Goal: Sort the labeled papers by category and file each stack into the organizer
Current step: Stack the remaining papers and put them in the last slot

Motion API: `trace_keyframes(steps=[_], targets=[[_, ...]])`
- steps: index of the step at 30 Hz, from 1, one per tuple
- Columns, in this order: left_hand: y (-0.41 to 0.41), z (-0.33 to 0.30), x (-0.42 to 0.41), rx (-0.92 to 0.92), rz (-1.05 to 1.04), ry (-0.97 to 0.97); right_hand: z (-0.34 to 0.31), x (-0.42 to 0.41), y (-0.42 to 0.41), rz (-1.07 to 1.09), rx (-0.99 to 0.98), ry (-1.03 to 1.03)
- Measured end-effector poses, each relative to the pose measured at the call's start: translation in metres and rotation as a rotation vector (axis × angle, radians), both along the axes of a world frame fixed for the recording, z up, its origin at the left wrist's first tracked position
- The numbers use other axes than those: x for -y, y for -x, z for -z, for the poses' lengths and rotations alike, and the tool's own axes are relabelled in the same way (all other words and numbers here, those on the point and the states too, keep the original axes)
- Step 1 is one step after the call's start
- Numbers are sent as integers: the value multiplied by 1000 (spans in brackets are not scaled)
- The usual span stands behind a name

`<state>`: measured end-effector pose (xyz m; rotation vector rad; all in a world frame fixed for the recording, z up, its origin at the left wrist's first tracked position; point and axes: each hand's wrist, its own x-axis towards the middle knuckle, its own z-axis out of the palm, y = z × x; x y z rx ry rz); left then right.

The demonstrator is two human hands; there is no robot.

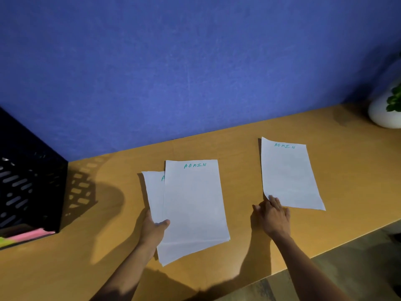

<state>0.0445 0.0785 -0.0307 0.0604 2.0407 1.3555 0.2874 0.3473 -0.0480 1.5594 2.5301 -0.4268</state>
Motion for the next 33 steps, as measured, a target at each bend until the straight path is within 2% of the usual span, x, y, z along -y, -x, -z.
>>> trace_keyframes(steps=[7, 14, 18, 22, 25, 28, 31, 33], targets=[[-3, -3, 1, 20, 2, -4, -16, 47, 34, -182, -139, -44], [-4, -4, 4, 140, -60, -128, -31, 136, 85, -621, -348, 76], [-4, -6, 5, 241, -98, -152, -23, 170, 97, -796, -322, 172], [-5, -2, 4, 212, -61, -150, -23, 187, 102, -872, -330, 248], [-9, -2, 4, 147, 11, -111, -28, 187, 101, -824, -399, 380], [-10, -2, 6, 143, -11, -140, -37, 175, 98, -693, -564, 534], [-9, -6, 9, 170, -18, -177, -37, 151, 90, -432, -728, 374], [-7, -9, 15, 200, 1, -202, -30, 130, 84, -167, -707, 216]])
